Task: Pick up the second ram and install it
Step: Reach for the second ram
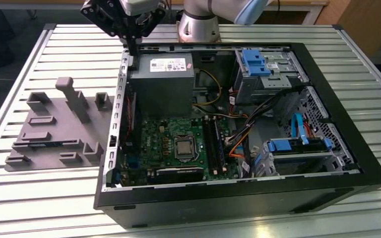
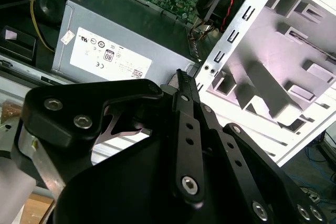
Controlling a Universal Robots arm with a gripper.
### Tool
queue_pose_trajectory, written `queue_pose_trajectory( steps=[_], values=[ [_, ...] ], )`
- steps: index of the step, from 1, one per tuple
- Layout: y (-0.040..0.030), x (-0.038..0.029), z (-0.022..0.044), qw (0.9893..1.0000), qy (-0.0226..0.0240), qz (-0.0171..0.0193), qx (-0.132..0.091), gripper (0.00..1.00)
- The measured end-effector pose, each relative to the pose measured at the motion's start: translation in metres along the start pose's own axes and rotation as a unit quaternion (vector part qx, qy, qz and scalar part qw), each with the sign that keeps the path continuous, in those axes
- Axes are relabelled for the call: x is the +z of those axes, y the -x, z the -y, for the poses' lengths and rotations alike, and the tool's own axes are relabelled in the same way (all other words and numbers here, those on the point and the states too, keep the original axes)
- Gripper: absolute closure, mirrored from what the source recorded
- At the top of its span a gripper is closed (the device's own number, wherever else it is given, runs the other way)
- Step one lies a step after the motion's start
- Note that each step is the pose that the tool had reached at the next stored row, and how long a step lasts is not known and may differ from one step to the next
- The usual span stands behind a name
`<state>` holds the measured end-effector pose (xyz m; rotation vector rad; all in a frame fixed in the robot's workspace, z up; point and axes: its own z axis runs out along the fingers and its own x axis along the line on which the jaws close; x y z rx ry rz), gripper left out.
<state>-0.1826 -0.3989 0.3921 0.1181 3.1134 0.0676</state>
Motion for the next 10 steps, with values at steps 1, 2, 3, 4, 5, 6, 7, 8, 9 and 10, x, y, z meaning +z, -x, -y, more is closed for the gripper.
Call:
queue_pose_trajectory(
  steps=[1,2,3,4,5,6,7,8,9,10],
  values=[
    [-0.0005,0.0,0.0,1.0,0.0,0.0,0.0,0.89],
    [-0.0009,0.0,0.0001,1.0,0.0,0.0,0.0,0.89],
    [-0.0016,0.0,0.0001,1.0,0.0,0.0,0.0,0.89],
    [-0.002,-0.0001,0.0001,1.0,0.0,0.0,0.0,0.89],
    [-0.0024,0.0,0.0002,1.0,0.0,0.0,0.0,0.89],
    [-0.0028,0.0,0.0002,1.0,0.0,0.0,0.0,0.89],
    [-0.0032,0.0,0.0002,1.0,0.0,0.0,0.0,0.89],
    [-0.0035,0.0,0.0003,1.0,0.0,0.0,0.0,0.89],
    [-0.0039,0.0,0.0003,1.0,0.0,0.0,0.0,0.89],
    [-0.0044,0.0,0.0003,1.0,0.0,0.0,0.0,0.89]
  ],
)
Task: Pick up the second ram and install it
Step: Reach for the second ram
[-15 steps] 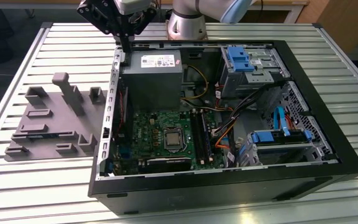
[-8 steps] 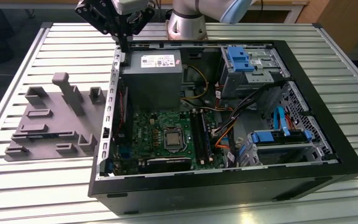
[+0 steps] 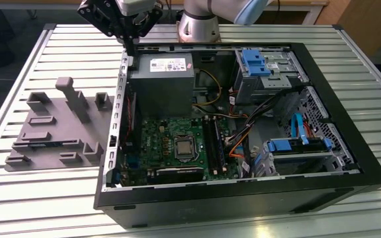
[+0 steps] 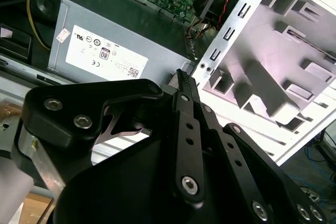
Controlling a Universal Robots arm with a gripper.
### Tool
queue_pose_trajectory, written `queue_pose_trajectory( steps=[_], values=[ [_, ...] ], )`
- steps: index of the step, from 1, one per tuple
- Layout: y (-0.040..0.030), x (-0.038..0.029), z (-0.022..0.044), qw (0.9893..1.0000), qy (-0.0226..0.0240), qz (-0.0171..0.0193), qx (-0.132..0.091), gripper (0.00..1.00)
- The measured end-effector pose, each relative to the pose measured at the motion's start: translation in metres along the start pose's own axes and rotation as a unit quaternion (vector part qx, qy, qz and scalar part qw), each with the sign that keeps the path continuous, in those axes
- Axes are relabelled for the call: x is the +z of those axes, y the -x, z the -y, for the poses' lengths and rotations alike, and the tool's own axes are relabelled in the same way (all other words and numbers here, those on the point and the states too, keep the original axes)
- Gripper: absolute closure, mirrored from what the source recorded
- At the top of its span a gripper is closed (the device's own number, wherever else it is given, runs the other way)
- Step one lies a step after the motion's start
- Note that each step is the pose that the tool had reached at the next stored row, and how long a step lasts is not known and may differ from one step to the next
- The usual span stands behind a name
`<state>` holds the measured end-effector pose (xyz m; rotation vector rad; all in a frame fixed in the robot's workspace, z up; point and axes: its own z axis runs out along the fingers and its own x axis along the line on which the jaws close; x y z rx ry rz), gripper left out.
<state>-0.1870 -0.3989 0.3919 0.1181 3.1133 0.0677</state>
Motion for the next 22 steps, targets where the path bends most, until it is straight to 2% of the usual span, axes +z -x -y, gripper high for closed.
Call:
queue_pose_trajectory(
  steps=[6,22],
  values=[
    [-0.003,0.0002,0.0002,1.0,0.0,0.0,0.0,0.89],
    [-0.017,0.0007,0.0013,1.0,-0.0001,-0.0005,0.0,0.89]
  ],
)
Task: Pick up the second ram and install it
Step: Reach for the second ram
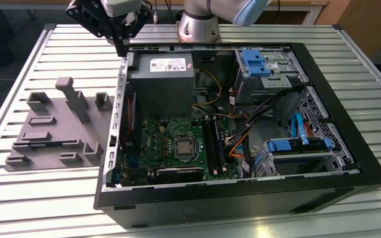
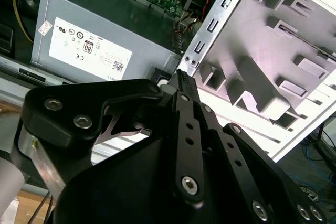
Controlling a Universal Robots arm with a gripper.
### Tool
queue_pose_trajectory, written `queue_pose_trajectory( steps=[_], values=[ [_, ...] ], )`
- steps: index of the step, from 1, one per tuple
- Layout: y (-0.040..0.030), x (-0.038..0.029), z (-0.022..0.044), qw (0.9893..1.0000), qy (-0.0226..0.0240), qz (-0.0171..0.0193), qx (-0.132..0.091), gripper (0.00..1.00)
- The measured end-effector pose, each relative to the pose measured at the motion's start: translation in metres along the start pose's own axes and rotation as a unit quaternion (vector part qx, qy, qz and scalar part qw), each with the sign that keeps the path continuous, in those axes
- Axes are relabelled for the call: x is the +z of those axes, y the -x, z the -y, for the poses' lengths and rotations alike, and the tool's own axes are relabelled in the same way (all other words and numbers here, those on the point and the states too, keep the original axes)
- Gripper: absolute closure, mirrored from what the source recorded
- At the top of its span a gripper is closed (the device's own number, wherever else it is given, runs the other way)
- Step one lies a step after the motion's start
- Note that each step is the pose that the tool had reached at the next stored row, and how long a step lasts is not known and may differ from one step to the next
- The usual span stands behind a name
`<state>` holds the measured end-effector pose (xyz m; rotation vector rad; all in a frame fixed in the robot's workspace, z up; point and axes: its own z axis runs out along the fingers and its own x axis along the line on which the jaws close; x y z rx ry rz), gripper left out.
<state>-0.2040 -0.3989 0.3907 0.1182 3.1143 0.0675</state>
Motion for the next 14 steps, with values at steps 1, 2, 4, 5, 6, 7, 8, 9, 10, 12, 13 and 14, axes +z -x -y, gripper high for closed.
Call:
queue_pose_trajectory(
  steps=[1,2,4,5,6,7,8,9,10,12,13,14],
  values=[
    [-0.0007,0.0,0.0001,1.0,0.0,0.0,0.0,0.89],
    [-0.0016,0.0001,0.0001,1.0,0.0,0.0,0.0,0.89],
    [-0.0032,0.0001,0.0002,1.0,0.0,0.0,0.0,0.89],
    [-0.0041,0.0001,0.0003,1.0,0.0,0.0,0.0,0.89],
    [-0.0049,0.0001,0.0004,1.0,0.0,0.0,0.0,0.89],
    [-0.0057,0.0001,0.0005,1.0,0.0,-0.0001,0.0,0.89],
    [-0.0064,0.0001,0.0005,1.0,0.0,0.0,0.0,0.89],
    [-0.0072,0.0001,0.0006,1.0,0.0,0.0,0.0,0.89],
    [-0.008,0.0001,0.0006,1.0,0.0,0.0,0.0,0.89],
    [-0.0093,0.0002,0.0007,1.0,0.0,0.0,0.0,0.89],
    [-0.0101,0.0002,0.0008,1.0,0.0,0.0,0.0,0.89],
    [-0.0109,0.0001,0.0009,1.0,0.0,-0.0001,0.0,0.89]
  ],
)
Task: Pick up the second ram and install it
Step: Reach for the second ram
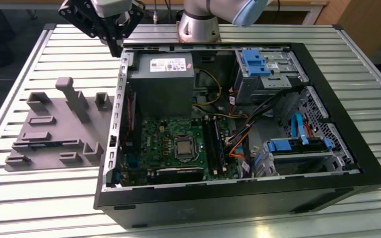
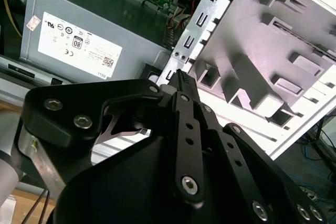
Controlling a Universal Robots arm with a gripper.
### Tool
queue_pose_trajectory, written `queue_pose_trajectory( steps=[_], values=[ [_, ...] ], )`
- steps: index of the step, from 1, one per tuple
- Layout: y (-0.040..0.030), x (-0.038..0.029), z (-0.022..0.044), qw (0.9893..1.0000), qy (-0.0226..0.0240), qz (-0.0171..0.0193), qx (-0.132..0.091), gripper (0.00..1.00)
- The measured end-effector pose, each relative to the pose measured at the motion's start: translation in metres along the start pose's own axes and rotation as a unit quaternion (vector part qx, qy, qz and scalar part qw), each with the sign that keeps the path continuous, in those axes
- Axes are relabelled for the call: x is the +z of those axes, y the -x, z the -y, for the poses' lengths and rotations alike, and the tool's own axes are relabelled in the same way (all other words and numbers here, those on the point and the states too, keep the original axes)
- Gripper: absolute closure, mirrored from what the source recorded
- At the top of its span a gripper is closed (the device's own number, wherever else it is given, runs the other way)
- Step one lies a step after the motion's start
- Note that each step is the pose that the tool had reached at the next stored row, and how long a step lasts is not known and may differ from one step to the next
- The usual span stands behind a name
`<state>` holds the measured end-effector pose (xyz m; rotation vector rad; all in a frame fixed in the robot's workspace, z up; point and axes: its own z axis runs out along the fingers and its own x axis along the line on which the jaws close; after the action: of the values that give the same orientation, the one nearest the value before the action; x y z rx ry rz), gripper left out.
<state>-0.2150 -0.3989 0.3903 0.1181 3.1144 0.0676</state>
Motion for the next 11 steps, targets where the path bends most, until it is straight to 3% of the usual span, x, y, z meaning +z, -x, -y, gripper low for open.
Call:
queue_pose_trajectory(
  steps=[11],
  values=[
    [-0.0086,0.0001,0.0007,1.0,0.0,0.0,0.0,0.89]
  ],
)
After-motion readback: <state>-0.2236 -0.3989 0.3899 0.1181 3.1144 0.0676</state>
